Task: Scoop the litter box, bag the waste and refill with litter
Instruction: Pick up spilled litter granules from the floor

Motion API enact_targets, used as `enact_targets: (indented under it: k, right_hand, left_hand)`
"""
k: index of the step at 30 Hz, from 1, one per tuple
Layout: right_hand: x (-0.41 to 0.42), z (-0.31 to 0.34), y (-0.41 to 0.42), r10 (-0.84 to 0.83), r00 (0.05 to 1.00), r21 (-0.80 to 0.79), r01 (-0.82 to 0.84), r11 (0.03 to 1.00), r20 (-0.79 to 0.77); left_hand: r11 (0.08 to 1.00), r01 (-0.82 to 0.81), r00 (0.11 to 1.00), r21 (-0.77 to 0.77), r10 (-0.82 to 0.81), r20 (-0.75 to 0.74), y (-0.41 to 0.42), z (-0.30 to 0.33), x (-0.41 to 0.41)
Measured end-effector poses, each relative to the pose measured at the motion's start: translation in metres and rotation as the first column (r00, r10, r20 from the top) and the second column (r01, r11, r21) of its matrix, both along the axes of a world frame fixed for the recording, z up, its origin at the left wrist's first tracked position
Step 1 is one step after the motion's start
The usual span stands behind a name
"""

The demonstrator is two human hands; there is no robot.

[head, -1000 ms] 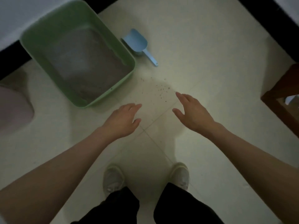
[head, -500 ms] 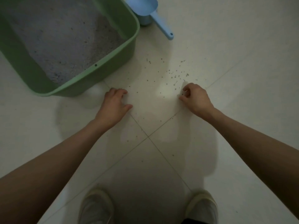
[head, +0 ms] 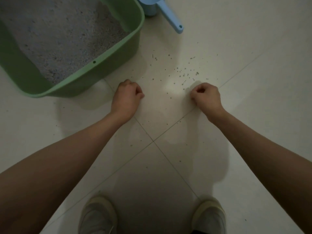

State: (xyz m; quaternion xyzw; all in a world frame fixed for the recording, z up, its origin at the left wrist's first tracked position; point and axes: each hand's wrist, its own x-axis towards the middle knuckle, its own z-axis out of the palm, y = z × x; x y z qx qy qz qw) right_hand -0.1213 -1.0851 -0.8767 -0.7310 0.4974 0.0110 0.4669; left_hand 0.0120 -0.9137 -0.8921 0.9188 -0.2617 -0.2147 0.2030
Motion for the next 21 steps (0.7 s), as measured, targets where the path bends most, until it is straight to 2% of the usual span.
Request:
enact_targets:
  k: [1, 2, 3, 4, 6, 8, 10, 13, 18, 21]
  right_hand:
    - [0.001, 0.003, 0.001, -0.164, 0.981, 0.205, 0.140, 0.969, 0.108]
    - [0.002, 0.005, 0.001, -0.304, 0.938, 0.388, 0.220, 0.895, 0.169]
    - [0.003, 0.007, 0.001, -0.384, 0.904, 0.499, 0.248, 0.830, 0.189]
    - [0.004, 0.006, 0.000, -0.396, 0.900, 0.533, 0.247, 0.809, 0.184]
    - [0.008, 0.003, -0.001, -0.273, 0.948, 0.413, 0.186, 0.891, 0.161]
    - [0.012, -0.002, -0.002, -0.013, 0.998, 0.121, 0.005, 0.993, 0.069]
    - [0.015, -0.005, 0.000, 0.183, 0.982, -0.090, -0.186, 0.978, -0.040]
    - [0.019, -0.013, 0.001, 0.264, 0.961, -0.158, -0.273, 0.949, -0.080]
    - [0.022, -0.016, 0.004, 0.264, 0.956, -0.249, -0.289, 0.924, -0.129]
    - [0.023, -0.011, 0.004, 0.274, 0.952, -0.241, -0.301, 0.923, -0.140]
  left_hand:
    - [1.000, 0.000, 1.000, 0.006, 0.000, -0.004, -0.001, 0.000, 0.000]
    - [1.000, 0.001, 1.000, 0.013, -0.001, -0.009, -0.003, 0.000, 0.000]
    - [1.000, 0.007, 1.000, 0.021, -0.007, -0.012, -0.005, 0.000, 0.001]
    - [0.999, 0.016, 1.000, 0.034, -0.015, -0.018, -0.007, -0.001, 0.002]
    - [0.998, 0.030, 0.999, 0.050, -0.029, -0.033, -0.008, -0.003, 0.004]
    - [1.000, 0.020, 0.999, 0.021, -0.019, -0.047, -0.007, -0.004, 0.005]
    - [0.999, -0.025, 0.998, -0.037, 0.022, -0.062, -0.003, -0.005, 0.004]
    - [0.996, -0.056, 0.996, -0.071, 0.050, -0.074, 0.004, -0.007, 0.001]
    - [0.997, -0.017, 0.998, -0.072, 0.012, -0.069, 0.002, -0.008, 0.005]
    - [0.997, -0.003, 0.999, -0.073, 0.000, -0.035, -0.002, -0.007, 0.004]
